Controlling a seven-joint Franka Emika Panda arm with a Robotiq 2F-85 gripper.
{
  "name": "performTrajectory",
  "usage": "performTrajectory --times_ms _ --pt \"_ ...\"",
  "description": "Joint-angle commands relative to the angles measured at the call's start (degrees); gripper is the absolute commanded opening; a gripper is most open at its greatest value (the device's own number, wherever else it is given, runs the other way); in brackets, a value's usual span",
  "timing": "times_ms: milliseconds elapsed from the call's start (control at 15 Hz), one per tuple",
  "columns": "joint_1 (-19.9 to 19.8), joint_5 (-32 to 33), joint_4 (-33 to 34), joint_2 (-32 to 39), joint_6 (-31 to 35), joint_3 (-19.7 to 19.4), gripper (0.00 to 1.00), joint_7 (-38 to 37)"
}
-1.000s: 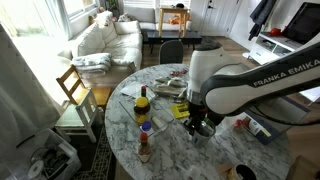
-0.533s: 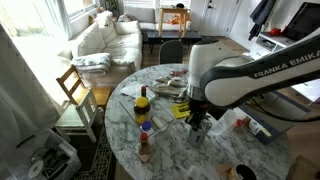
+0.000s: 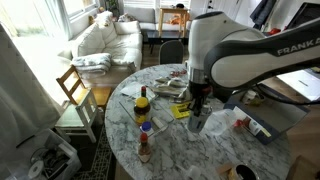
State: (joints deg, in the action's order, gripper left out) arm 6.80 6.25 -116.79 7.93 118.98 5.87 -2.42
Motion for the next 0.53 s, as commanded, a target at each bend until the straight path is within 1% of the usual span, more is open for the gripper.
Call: performTrajectory --times_ms 0,133,267,467 --pt "2.0 7.3 4.5 -3.5 -4.6 1.2 0.01 2.0" --pt "2.9 9.9 7.3 -3.9 -4.1 2.4 0.01 4.2" --pt "3.6 11.5 9.4 -2.8 -1.5 3.4 0.01 7.4" --pt "3.9 11.5 10.0 -0.7 5.6 4.2 0.01 13.4"
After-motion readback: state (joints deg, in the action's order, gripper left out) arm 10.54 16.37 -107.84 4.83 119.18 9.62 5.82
